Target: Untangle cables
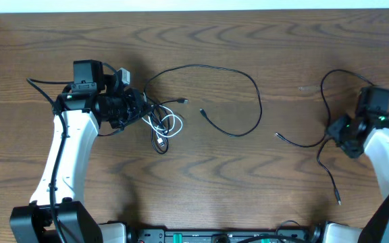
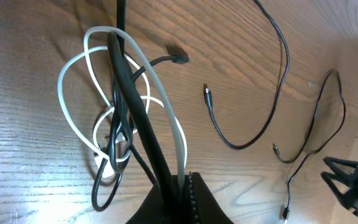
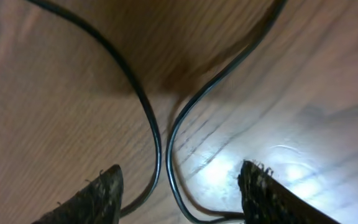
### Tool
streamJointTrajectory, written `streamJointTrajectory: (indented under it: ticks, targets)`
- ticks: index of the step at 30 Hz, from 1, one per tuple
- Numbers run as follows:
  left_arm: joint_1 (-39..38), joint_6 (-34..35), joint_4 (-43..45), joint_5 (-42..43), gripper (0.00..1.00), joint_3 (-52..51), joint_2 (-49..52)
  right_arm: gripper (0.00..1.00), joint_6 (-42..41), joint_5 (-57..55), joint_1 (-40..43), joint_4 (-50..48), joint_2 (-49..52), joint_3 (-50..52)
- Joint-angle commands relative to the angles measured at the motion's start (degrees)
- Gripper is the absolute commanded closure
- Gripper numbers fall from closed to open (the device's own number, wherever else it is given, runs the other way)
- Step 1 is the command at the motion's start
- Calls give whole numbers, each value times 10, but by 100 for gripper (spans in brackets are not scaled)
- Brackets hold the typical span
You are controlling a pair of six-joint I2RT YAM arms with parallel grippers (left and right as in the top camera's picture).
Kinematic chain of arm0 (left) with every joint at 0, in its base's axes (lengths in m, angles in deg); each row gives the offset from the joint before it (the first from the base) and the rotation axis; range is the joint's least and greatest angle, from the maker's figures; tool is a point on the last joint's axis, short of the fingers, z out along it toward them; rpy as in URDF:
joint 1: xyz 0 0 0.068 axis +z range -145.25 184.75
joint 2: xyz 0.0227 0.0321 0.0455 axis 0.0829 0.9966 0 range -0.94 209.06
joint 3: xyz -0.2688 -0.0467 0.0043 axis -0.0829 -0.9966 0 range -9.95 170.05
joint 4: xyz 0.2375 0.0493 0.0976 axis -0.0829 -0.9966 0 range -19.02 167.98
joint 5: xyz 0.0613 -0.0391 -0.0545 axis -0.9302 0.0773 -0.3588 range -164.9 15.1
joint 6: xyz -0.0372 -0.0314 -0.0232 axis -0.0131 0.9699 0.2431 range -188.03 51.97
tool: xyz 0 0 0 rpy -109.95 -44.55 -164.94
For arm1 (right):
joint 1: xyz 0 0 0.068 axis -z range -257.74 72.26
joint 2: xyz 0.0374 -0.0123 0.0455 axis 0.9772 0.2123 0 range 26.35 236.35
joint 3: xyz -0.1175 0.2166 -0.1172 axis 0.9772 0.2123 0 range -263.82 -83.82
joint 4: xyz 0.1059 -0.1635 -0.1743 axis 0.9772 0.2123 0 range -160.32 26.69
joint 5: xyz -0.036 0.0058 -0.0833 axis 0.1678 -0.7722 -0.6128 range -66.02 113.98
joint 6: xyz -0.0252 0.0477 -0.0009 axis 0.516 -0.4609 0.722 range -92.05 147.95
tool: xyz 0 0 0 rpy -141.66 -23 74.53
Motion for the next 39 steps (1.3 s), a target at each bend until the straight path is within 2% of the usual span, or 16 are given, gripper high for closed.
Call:
streamJointTrajectory:
  ticks: [1,7,23,24,27,29,32,39]
  targets:
    - [-1,-9,-2,9,93,15,-3,45,-48,-12,-10,-31,0,32]
    - [-1,-9,-2,9,93,15,-3,47,-106,-12,-10,-88,4,70]
    - [-1,-9,-2,9,92,15,-3,47,-111,-25,-44,-196,109,75]
    - [-1,-9,-2,9,92,15,-3,50,-111,-26,-44,-196,114,75]
    - [-1,-9,-2,9,93,15,-3,76,-111,-31,-44,-192,123,75]
    - [-1,-9,-2,9,93,15,-3,82,-111,-43,-44,-187,123,75]
    - [-1,-5,-2,9,92,15,-3,84,-108,-80,-43,-180,123,75]
    - [-1,-3,-2,9,93,15,-3,86,-41,-157,-44,-156,123,73]
